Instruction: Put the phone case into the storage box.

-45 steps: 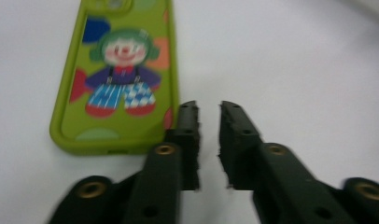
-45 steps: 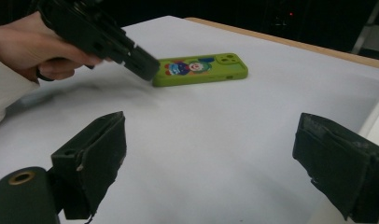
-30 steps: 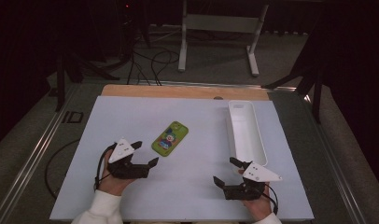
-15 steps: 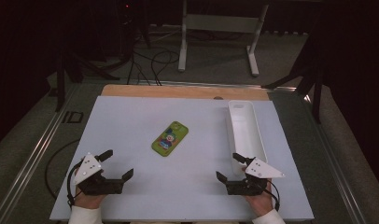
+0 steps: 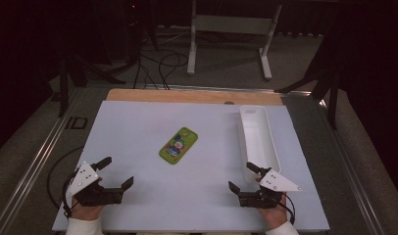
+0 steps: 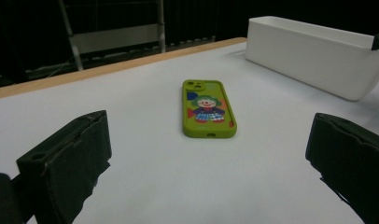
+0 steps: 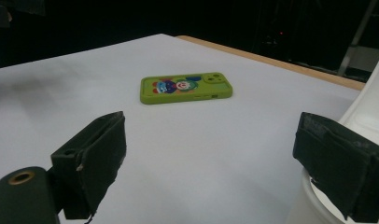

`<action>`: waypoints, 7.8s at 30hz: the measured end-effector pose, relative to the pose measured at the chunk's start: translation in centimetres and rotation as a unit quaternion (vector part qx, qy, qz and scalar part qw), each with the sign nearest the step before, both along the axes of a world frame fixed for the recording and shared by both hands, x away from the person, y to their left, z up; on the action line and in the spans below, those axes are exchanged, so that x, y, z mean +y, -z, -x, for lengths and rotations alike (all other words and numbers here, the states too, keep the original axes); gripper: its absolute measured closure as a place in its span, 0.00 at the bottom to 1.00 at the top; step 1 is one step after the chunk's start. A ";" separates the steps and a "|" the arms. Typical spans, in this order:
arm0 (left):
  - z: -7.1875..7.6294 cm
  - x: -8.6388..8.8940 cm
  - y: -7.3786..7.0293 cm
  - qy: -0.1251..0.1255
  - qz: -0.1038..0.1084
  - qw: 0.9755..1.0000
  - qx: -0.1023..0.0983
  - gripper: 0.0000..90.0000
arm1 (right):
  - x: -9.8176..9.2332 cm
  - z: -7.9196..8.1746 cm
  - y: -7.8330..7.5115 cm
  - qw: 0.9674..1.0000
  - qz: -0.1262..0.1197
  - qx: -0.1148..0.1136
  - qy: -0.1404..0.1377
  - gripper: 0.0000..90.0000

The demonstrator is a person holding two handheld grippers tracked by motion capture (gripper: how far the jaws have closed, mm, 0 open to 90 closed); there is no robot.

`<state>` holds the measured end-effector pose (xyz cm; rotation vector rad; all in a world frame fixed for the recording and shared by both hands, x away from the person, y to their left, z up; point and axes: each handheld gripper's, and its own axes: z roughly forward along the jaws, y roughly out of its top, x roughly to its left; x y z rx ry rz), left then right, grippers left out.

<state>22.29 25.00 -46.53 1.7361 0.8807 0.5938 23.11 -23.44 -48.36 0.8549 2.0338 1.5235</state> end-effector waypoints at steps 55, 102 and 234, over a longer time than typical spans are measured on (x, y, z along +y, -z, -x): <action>-10.3 -7.3 -0.5 0.015 -0.080 0.991 0.109 0.00 | 0.9 0.3 0.2 1.000 -0.006 0.016 -0.011 0.10; -13.9 -12.8 2.4 0.018 -0.145 0.972 0.182 0.00 | 0.8 0.3 0.3 1.000 -0.003 0.015 -0.011 0.10; -11.6 -13.1 0.7 -0.001 -0.192 0.974 0.121 0.18 | 0.9 0.2 0.2 1.000 -0.001 0.017 -0.009 0.10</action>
